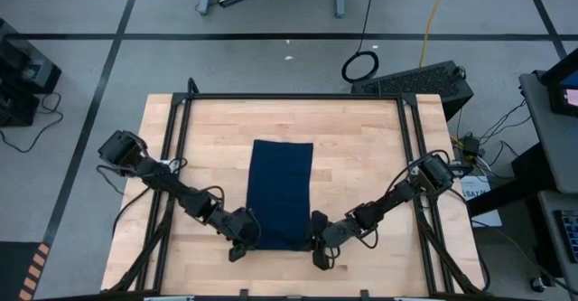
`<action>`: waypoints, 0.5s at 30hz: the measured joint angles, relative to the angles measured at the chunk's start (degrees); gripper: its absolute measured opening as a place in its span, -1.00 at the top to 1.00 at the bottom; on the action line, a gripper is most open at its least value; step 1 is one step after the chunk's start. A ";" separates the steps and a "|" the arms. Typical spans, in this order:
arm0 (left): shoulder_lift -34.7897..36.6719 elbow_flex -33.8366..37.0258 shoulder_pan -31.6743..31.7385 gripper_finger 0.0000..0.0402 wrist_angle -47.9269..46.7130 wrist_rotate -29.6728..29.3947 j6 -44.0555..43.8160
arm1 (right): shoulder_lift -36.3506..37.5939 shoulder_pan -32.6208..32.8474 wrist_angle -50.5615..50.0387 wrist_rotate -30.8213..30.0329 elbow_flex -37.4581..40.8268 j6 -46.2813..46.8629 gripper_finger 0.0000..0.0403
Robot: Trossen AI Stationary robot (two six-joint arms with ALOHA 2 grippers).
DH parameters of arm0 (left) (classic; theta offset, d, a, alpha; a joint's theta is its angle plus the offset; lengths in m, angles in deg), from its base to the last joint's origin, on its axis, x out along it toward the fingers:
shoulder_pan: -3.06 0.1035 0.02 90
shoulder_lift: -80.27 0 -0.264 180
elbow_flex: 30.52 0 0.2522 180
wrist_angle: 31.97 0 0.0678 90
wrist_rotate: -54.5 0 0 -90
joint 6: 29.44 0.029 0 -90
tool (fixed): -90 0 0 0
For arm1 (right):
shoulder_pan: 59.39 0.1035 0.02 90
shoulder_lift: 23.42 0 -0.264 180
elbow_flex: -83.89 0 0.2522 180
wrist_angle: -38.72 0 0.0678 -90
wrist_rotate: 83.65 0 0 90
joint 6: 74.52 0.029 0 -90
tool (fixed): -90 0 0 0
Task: Roll towel
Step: Roll the dark blue towel
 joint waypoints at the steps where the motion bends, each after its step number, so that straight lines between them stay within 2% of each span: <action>1: 0.72 0.00 -0.07 0.16 -0.38 -0.01 1.05 | 0.01 -0.21 0.06 0.08 -0.02 0.91 0.99; 7: 6.86 0.00 -0.61 -0.01 -6.90 -4.65 5.77 | 0.03 -1.02 0.22 0.34 -0.04 4.83 0.99; 11: 9.45 -0.07 -3.83 -0.02 -4.31 -15.10 8.83 | -0.02 -1.33 0.23 0.38 -0.04 7.19 1.00; 15: 8.23 -0.09 -8.81 -0.02 0.03 -24.79 12.94 | -0.06 -1.78 -0.26 0.63 -0.02 8.93 1.00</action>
